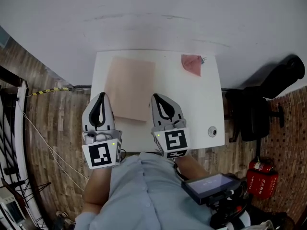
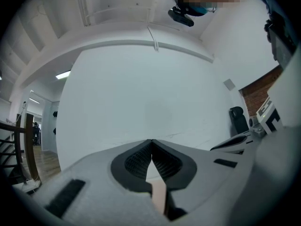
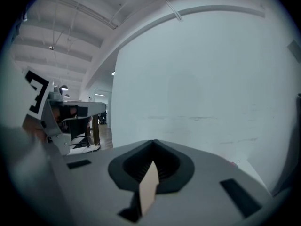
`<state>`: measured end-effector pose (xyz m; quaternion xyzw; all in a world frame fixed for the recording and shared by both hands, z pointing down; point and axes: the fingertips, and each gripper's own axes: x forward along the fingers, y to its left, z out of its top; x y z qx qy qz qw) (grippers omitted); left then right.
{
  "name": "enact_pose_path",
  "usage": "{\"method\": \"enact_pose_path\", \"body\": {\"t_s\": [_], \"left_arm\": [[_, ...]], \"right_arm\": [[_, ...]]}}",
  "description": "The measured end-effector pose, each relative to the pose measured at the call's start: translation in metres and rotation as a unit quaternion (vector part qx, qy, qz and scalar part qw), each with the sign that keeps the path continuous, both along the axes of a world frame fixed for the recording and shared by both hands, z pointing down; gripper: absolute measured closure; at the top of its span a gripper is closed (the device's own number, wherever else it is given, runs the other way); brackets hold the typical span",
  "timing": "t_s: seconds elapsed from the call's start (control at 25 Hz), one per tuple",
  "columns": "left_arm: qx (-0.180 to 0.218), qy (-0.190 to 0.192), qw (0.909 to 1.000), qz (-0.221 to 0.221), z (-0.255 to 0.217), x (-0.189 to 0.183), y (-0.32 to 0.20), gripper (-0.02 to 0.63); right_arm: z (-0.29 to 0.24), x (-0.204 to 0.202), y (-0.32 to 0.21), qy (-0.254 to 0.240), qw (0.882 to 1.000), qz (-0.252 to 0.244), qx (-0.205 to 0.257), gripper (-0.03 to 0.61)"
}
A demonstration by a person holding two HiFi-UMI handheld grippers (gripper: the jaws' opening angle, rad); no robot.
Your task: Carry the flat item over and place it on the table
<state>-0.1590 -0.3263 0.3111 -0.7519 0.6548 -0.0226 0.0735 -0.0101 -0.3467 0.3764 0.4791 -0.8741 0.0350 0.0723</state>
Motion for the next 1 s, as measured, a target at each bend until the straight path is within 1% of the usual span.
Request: {"method": "enact_pose_path", "body": {"t_s": [0.28,0.68,1.0], "left_arm": [[0.0,-0.003,1.0,0.008,-0.001,0.003,-0.003,0.604],[-0.004,0.005,0.9997,0.022,0.001,0.012,-0.009,0.604],[-0.003,0.007,0.9996,0.028,-0.001,0.012,-0.015,0.604]], "right_arm": [[-0.001,0.001,0.001,-0.002,1.0,0.003,0.001,0.575],[0.002,0.005,0.001,0.0,1.0,0.009,-0.003,0.575],[0.005,0.007,-0.002,0.003,1.0,0.018,-0.014,0.575]]}}
